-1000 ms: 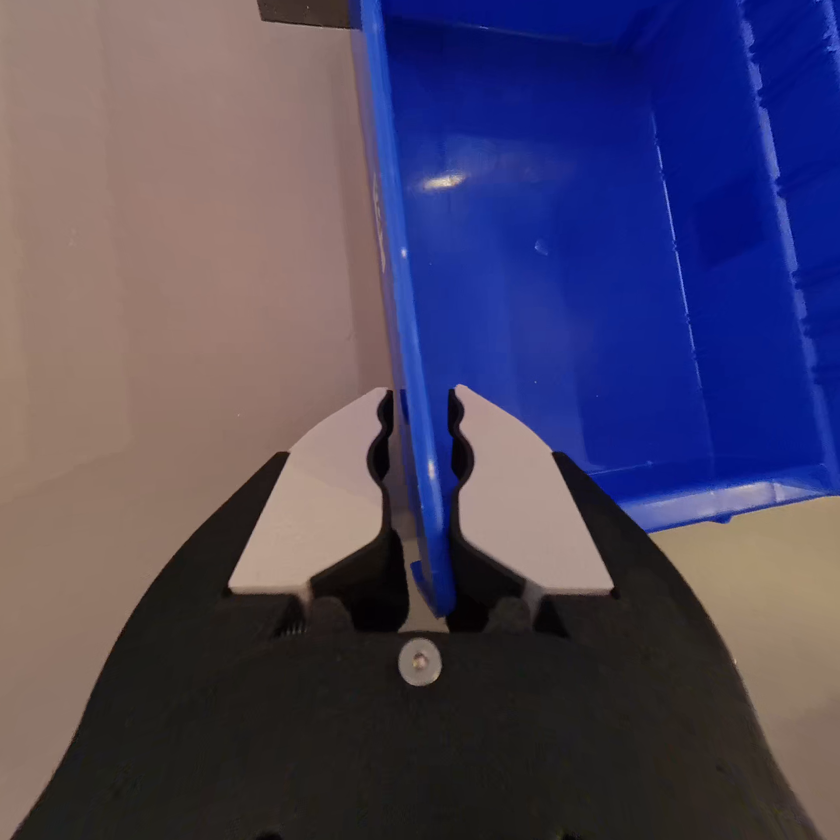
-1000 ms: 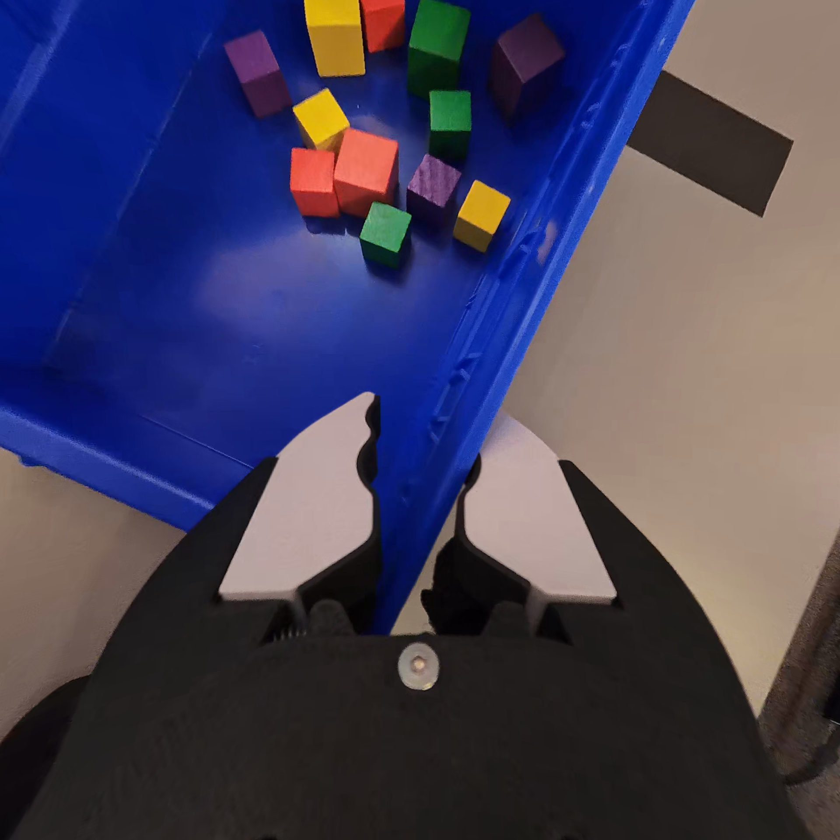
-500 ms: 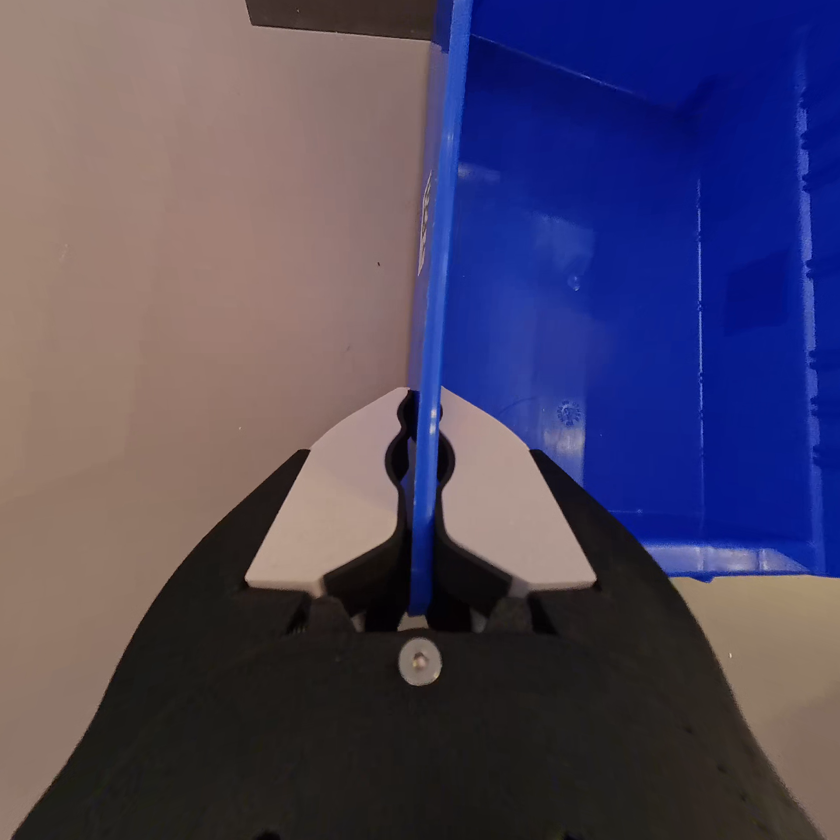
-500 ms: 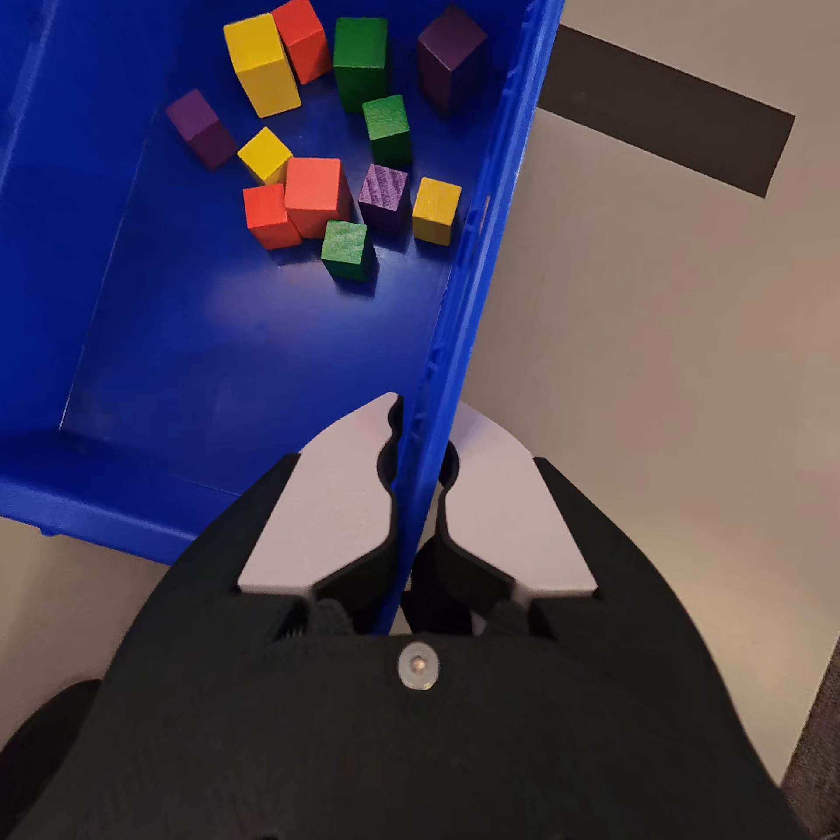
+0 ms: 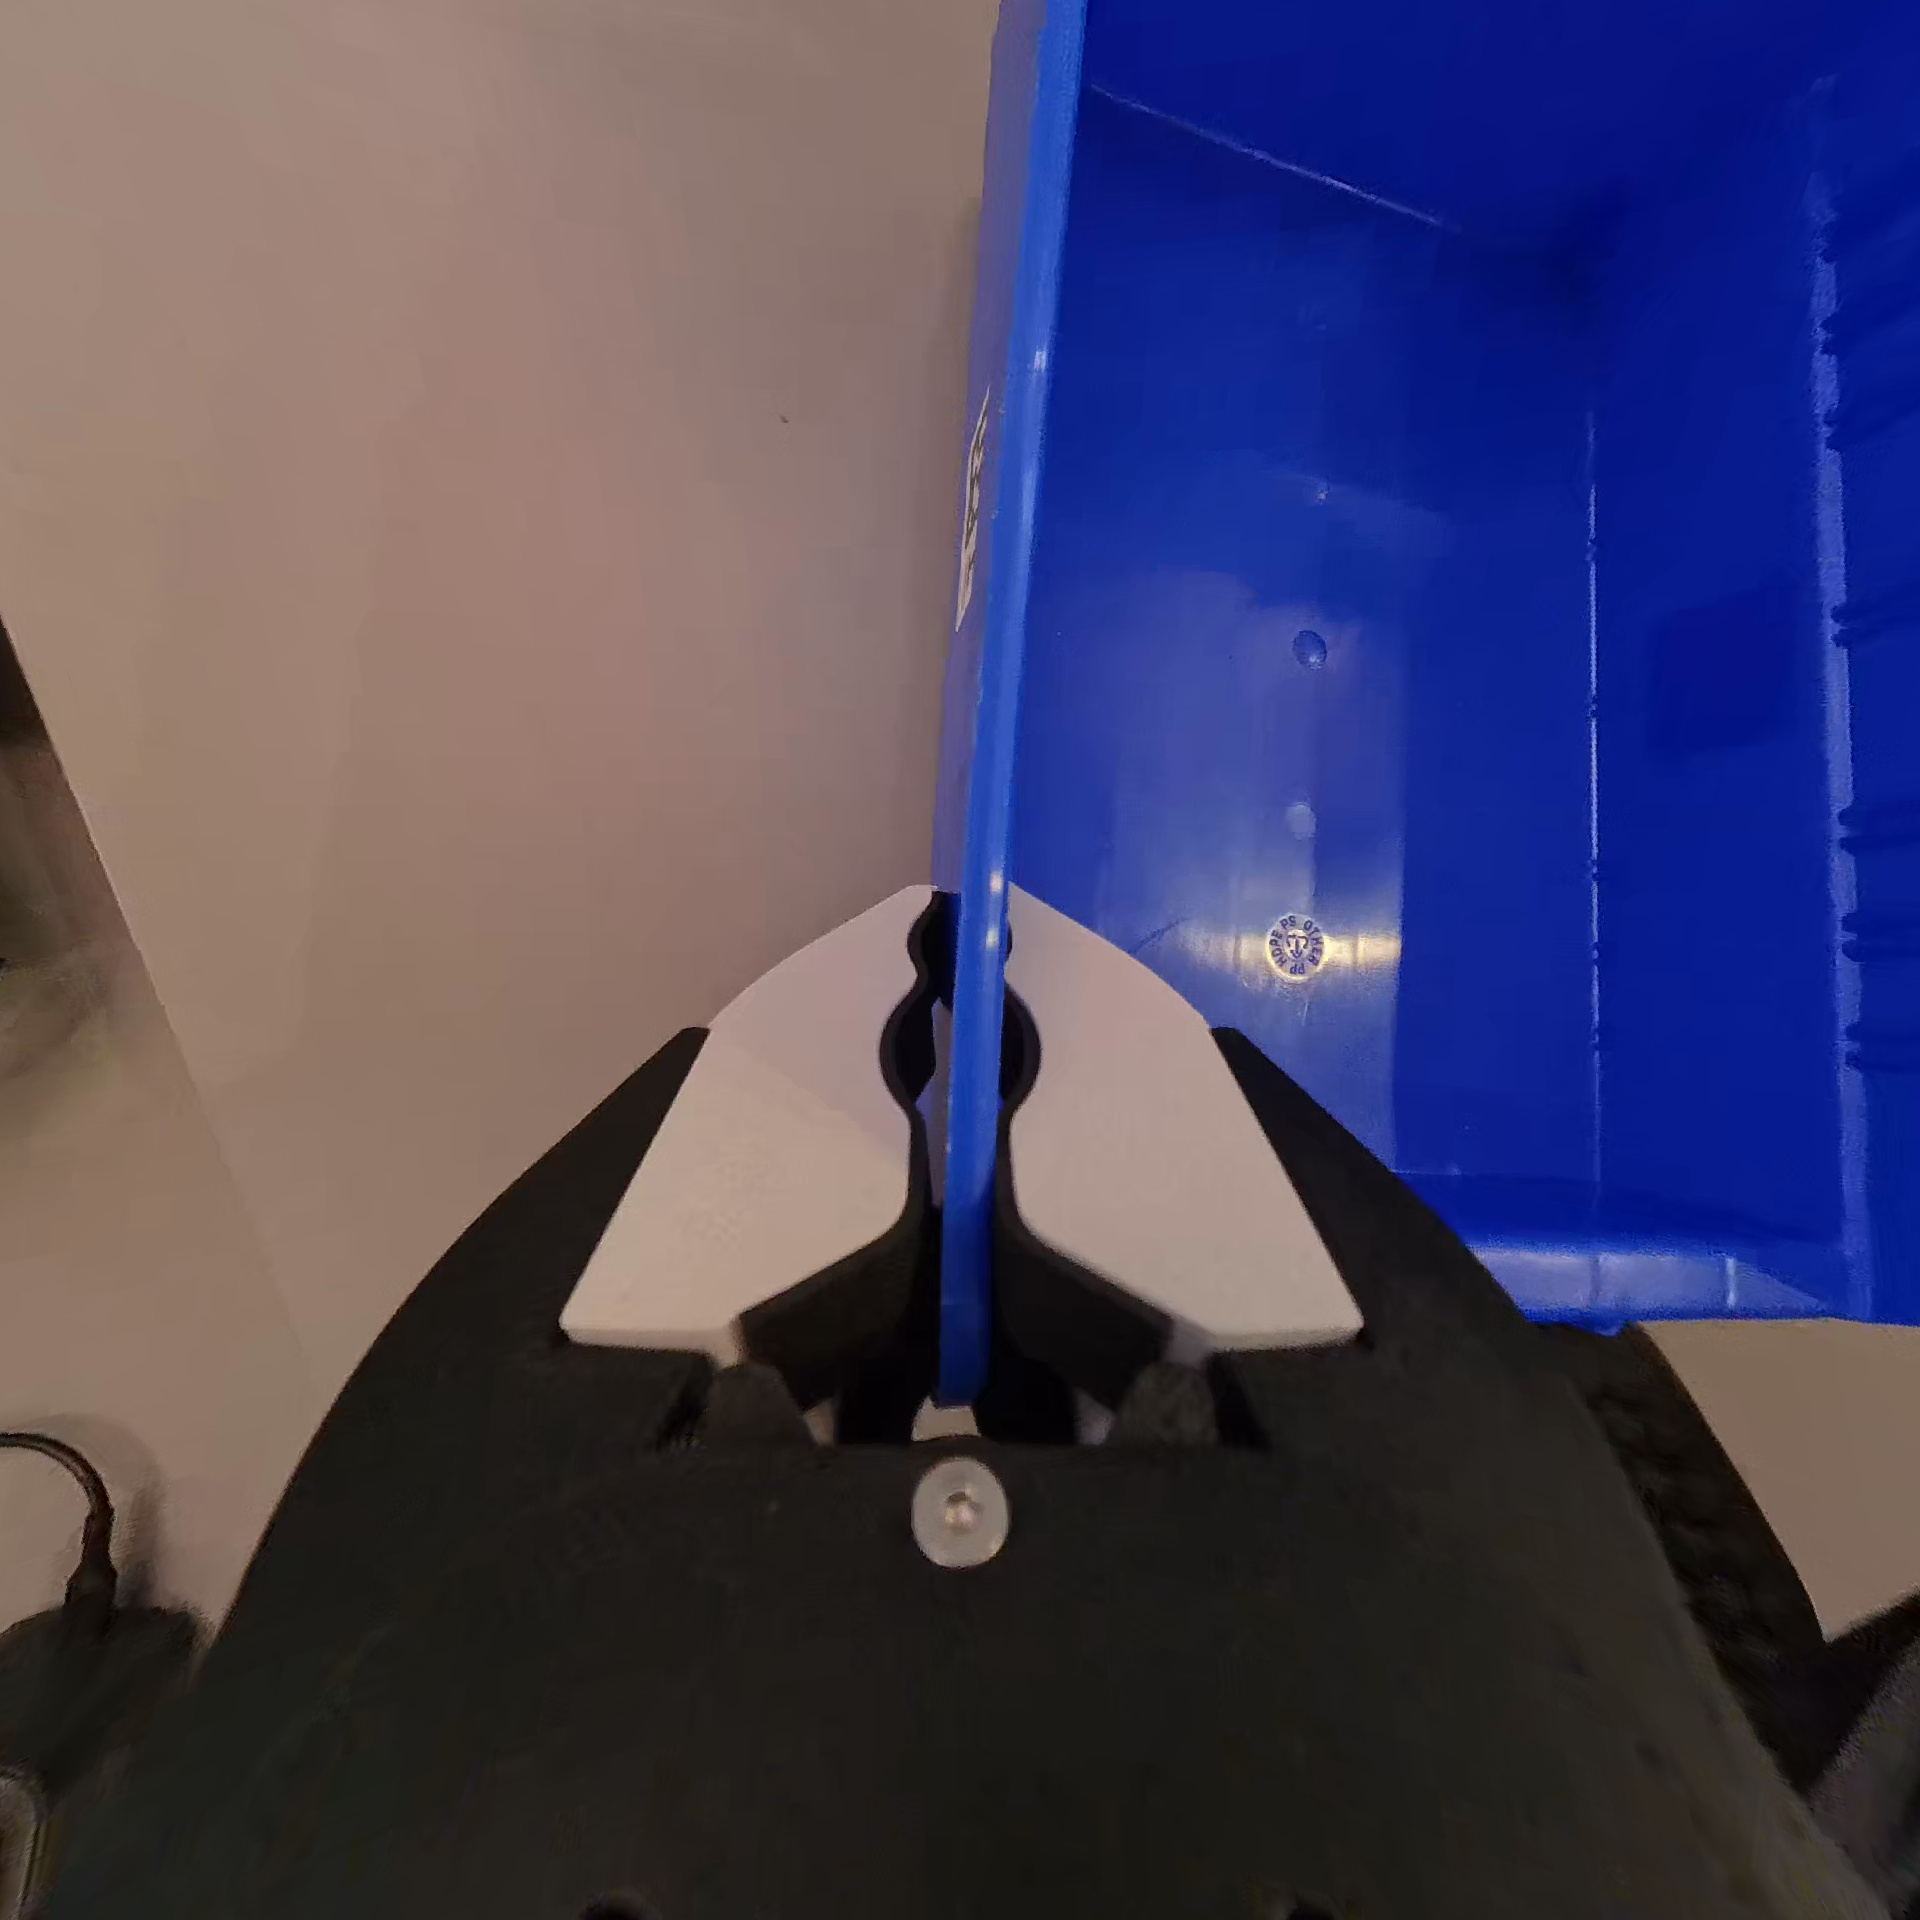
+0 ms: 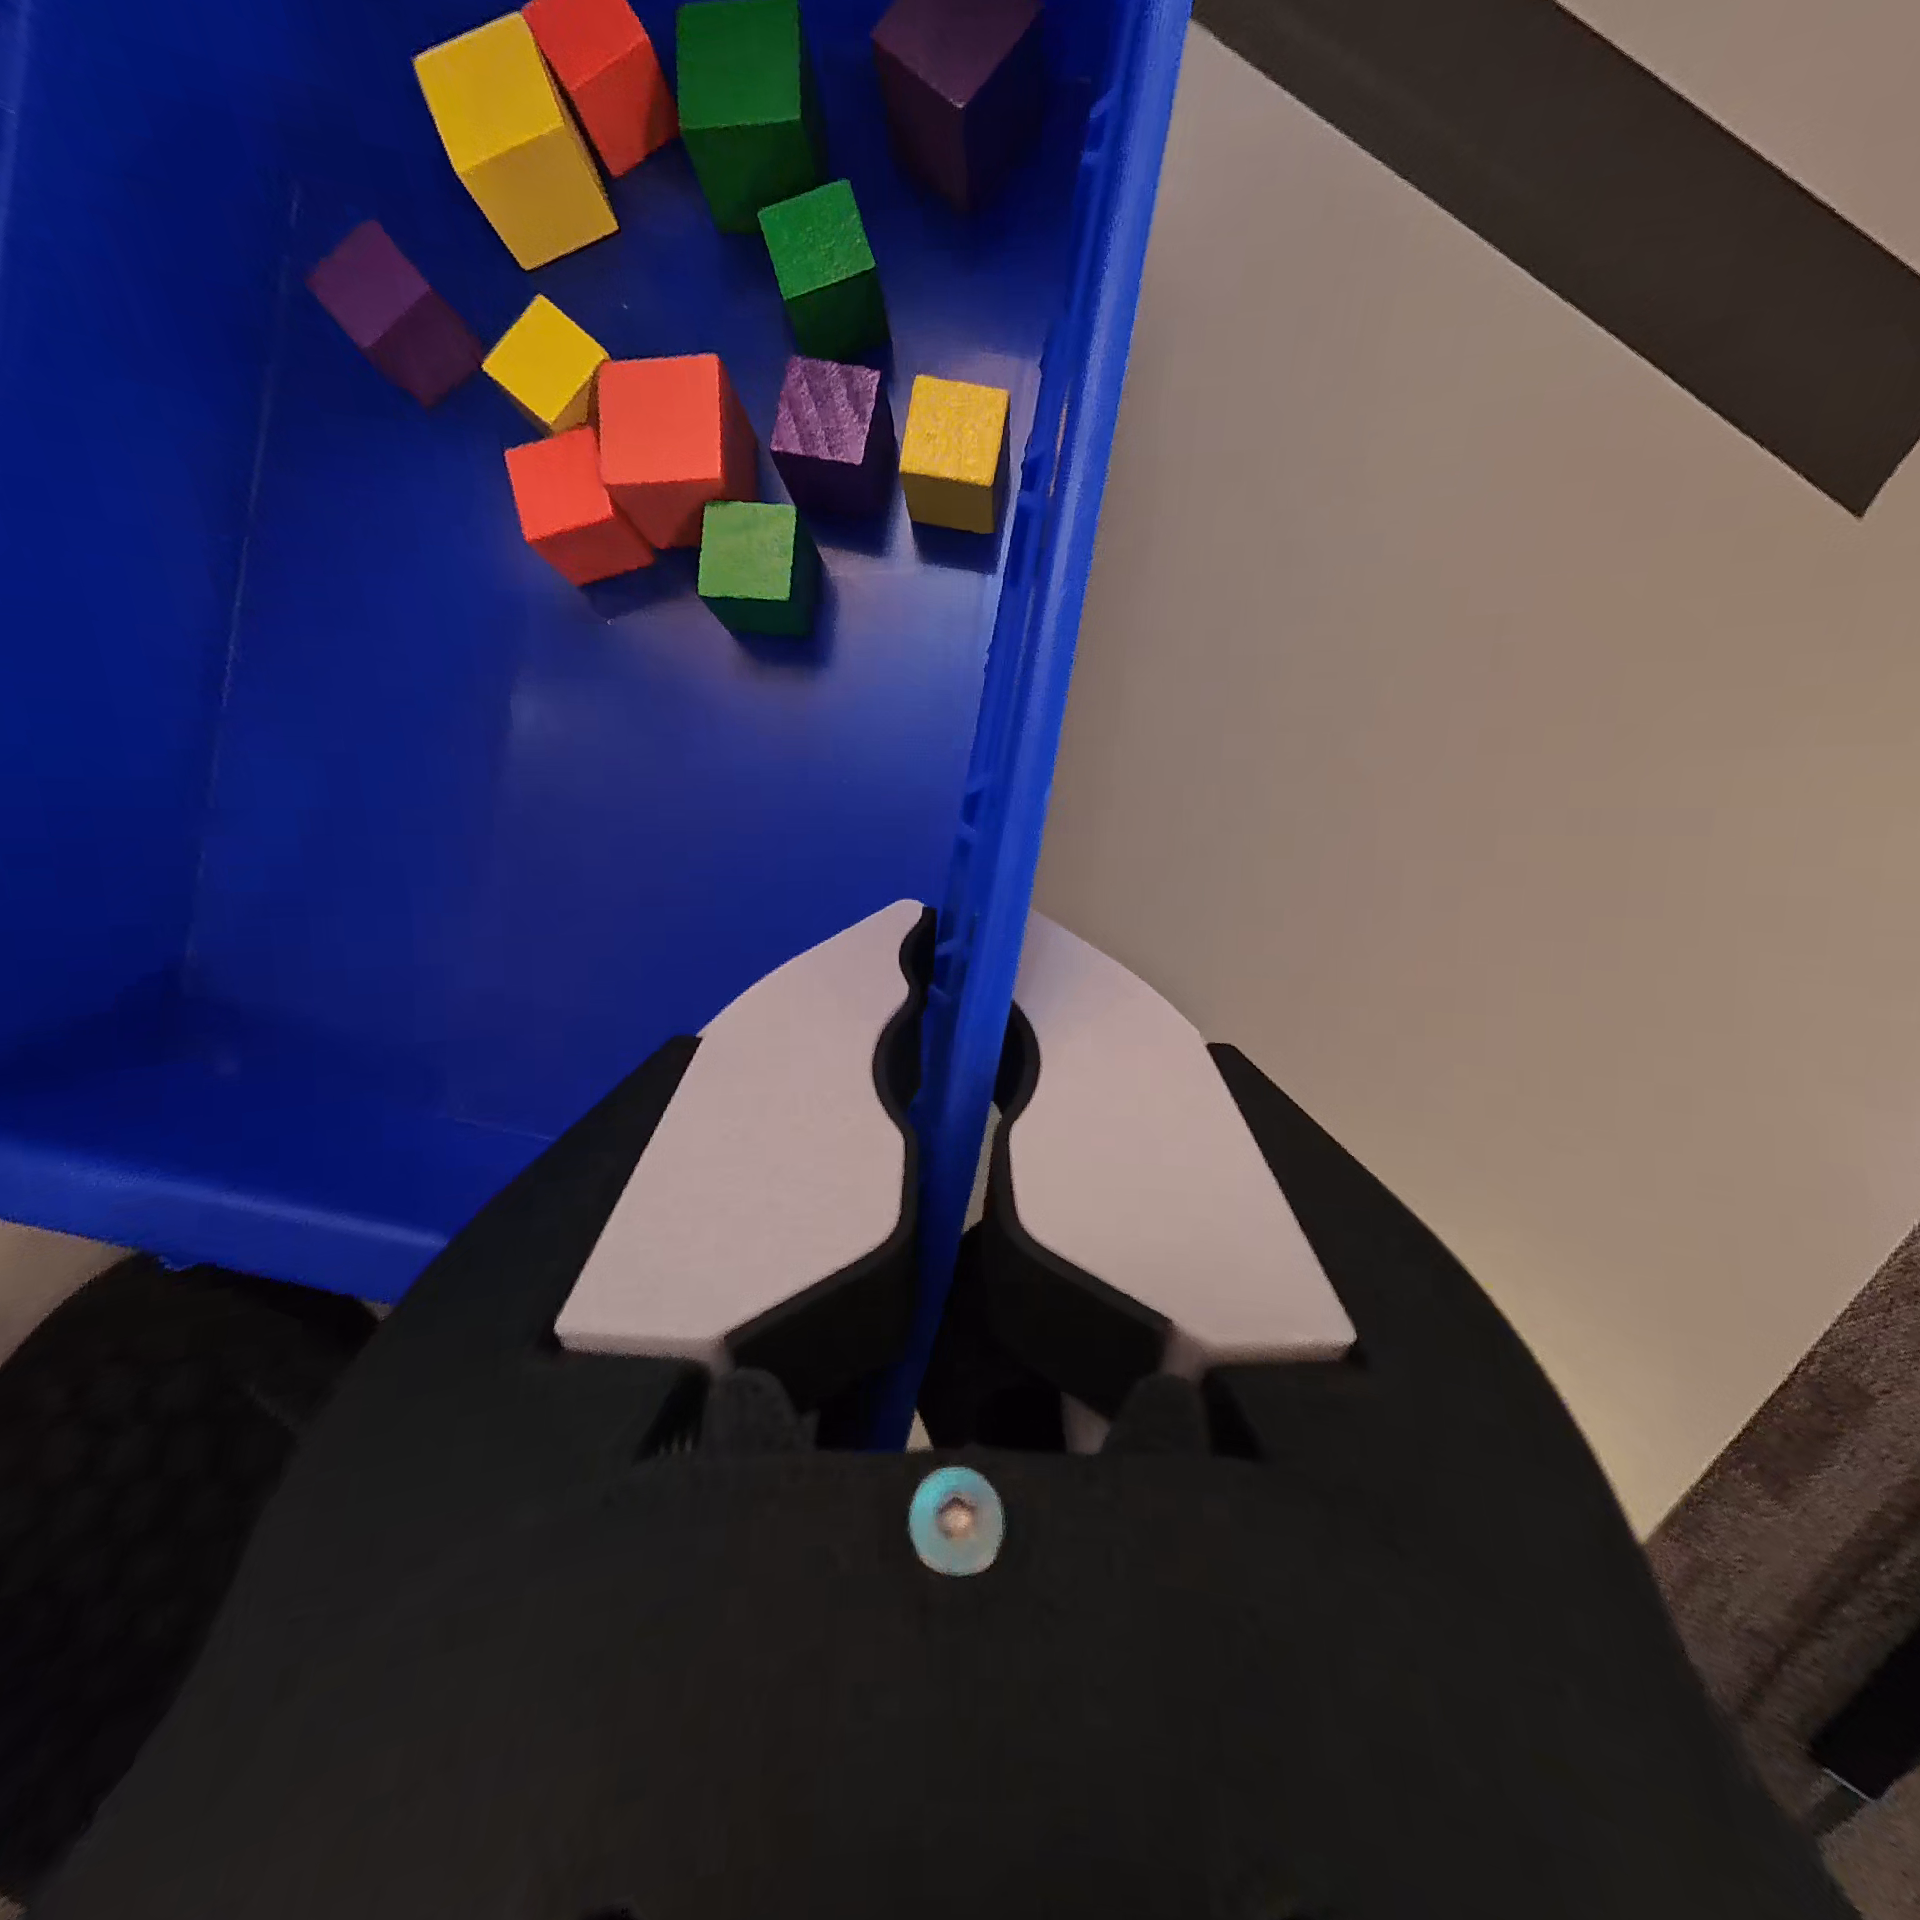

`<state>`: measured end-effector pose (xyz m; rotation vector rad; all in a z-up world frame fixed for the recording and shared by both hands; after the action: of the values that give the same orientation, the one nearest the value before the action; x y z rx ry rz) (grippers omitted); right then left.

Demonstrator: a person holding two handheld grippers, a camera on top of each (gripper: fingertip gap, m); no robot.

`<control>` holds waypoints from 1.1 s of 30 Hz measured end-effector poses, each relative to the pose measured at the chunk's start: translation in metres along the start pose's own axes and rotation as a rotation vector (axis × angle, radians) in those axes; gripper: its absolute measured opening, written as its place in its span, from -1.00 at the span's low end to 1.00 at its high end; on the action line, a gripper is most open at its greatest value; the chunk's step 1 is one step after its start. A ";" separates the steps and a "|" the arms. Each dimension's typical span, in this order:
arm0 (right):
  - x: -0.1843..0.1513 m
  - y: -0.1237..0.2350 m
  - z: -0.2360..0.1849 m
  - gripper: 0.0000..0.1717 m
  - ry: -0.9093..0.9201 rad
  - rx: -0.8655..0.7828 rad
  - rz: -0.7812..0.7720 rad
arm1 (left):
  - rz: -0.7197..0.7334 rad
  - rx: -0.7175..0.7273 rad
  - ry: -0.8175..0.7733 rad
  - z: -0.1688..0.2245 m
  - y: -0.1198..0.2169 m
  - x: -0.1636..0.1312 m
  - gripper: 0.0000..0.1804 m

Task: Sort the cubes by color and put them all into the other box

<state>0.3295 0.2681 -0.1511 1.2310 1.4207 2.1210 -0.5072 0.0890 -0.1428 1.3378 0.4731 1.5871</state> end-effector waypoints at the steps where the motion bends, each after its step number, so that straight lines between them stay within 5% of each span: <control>1: 0.000 0.001 0.001 -0.92 0.013 0.010 -0.010 | -0.013 -0.011 -0.017 0.004 0.002 -0.002 -0.95; 16: 0.007 0.017 -0.004 -0.92 0.305 0.091 -0.044 | -0.306 -0.272 -0.336 0.100 -0.015 -0.009 -0.95; 33: 0.035 0.014 -0.049 -0.92 0.563 0.188 0.002 | -0.435 -0.482 -0.693 0.210 -0.069 -0.005 -0.95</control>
<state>0.2733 0.2548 -0.1294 0.7051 1.8727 2.5025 -0.2882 0.0573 -0.1324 1.2042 -0.0548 0.7407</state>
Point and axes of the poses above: each gripper's, where its closed fingertips meet, y back along the fingers, x out of its top, z = x × y across the jaws, the point moved 9 cm from there along y, back along the fingers, and after that the axes turned 12 degrees about -x, right-handed, at the moved point
